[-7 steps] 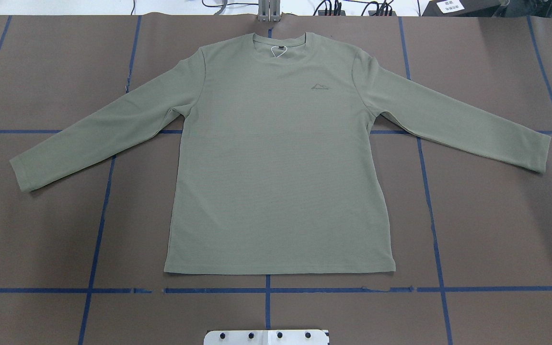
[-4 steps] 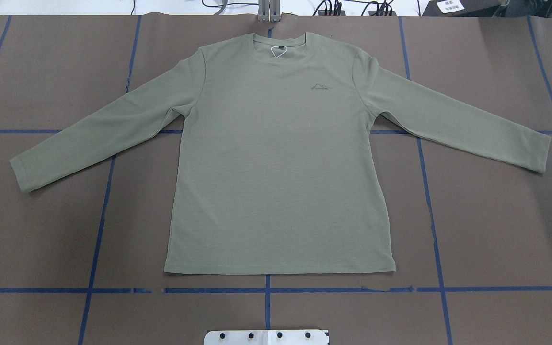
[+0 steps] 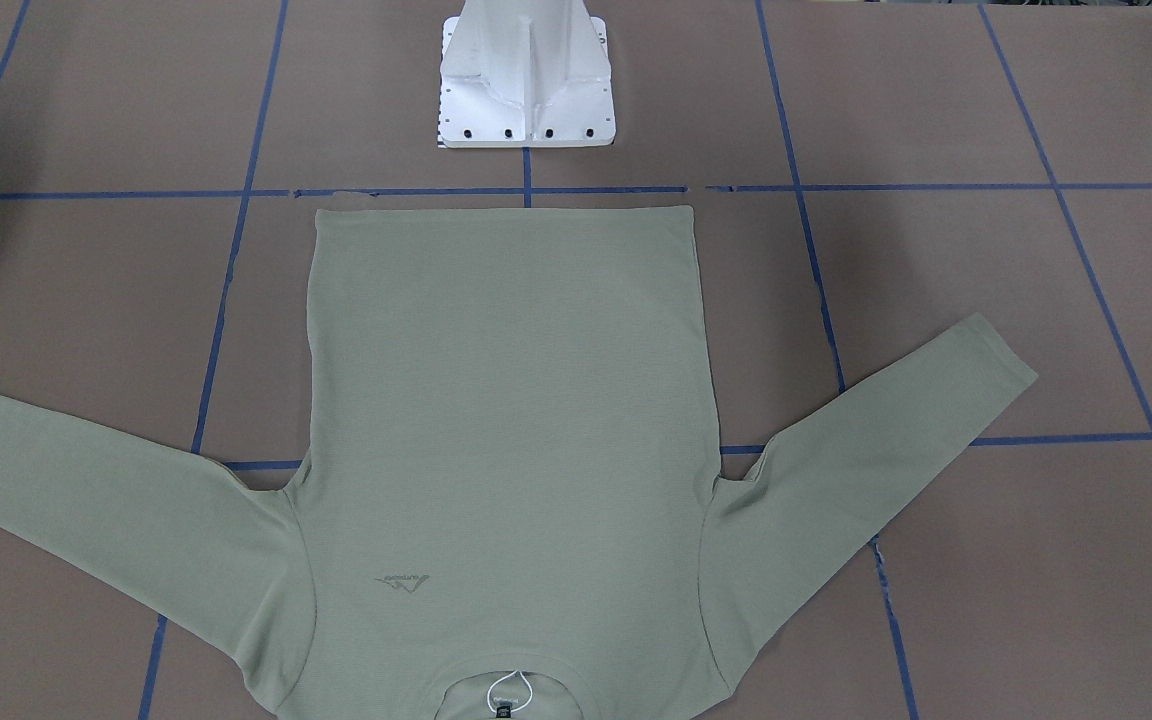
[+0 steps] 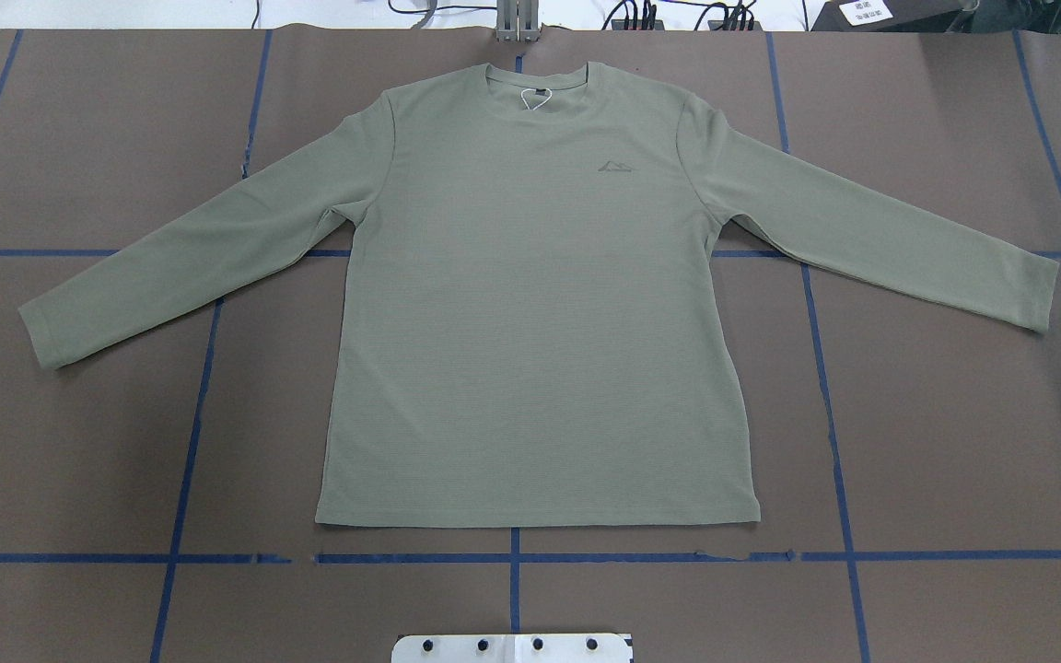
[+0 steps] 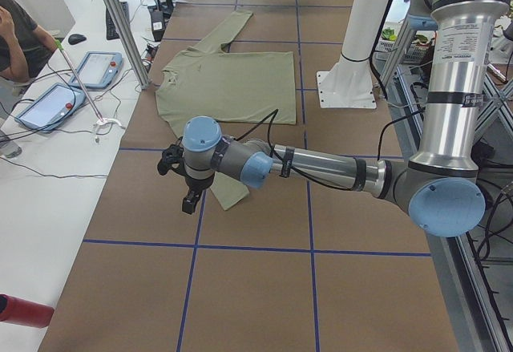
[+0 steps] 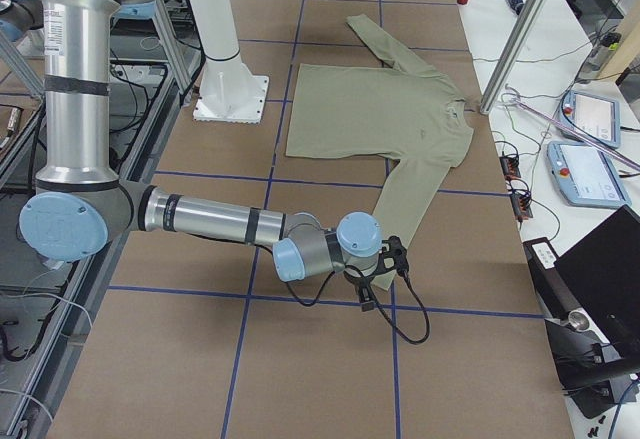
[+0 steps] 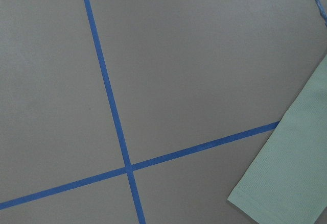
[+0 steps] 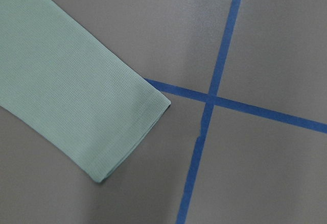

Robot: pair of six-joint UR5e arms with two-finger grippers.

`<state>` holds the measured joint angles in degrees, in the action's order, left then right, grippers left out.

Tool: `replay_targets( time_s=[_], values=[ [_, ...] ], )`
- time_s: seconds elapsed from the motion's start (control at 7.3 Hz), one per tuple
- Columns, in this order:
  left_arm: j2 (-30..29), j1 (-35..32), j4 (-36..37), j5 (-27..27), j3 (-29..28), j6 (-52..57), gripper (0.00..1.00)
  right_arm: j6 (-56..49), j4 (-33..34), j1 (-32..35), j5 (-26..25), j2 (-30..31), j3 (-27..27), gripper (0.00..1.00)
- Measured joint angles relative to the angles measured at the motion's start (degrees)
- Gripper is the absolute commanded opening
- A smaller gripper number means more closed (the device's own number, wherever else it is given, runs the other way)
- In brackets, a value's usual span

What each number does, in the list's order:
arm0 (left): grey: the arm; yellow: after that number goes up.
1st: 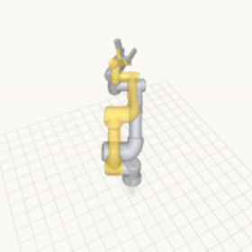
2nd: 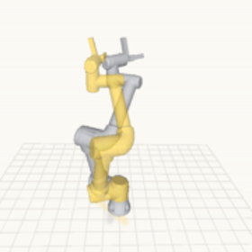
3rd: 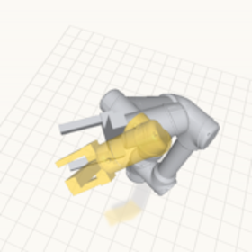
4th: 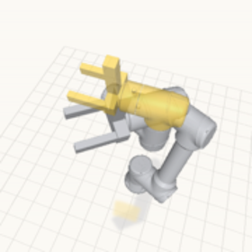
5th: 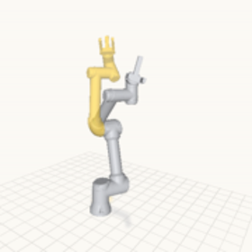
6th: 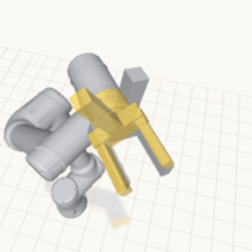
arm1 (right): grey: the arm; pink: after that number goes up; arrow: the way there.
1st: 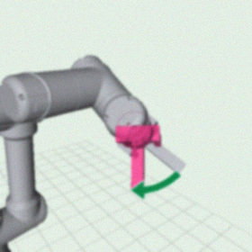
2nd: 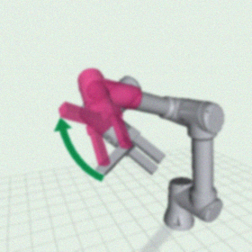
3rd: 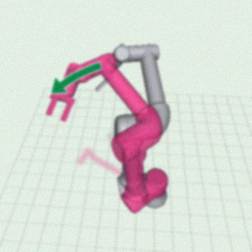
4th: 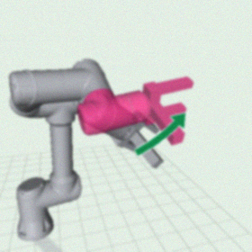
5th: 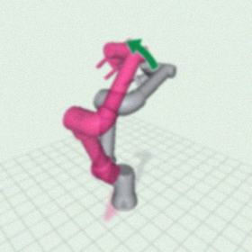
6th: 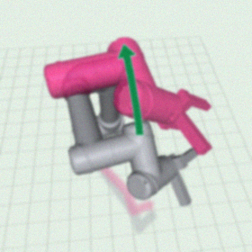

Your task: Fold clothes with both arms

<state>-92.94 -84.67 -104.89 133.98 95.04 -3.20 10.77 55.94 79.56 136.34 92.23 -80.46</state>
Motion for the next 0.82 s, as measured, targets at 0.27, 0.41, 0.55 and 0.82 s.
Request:
replay_targets(
  time_s=[0.27,0.41,0.55,0.82],
  values=[
    [0.0,0.0,-0.4,0.0,-0.2,0.0,1.0,5.1,-3.2,-3.8,-2.8,-3.6,4.1,1.0],
    [0.0,0.0,-0.4,-0.1,-0.2,0.0,1.0,5.7,-3.5,-4.6,-3.8,-5.0,6.0,1.0],
    [0.0,0.0,-0.5,-0.2,-0.2,0.0,1.0,5.9,-3.6,-5.3,-4.2,-6.1,7.5,1.0],
    [-0.1,0.0,-0.5,-0.1,-0.2,0.0,1.0,6.1,-3.6,-6.4,-4.3,-7.5,9.4,1.0]
  ],
)
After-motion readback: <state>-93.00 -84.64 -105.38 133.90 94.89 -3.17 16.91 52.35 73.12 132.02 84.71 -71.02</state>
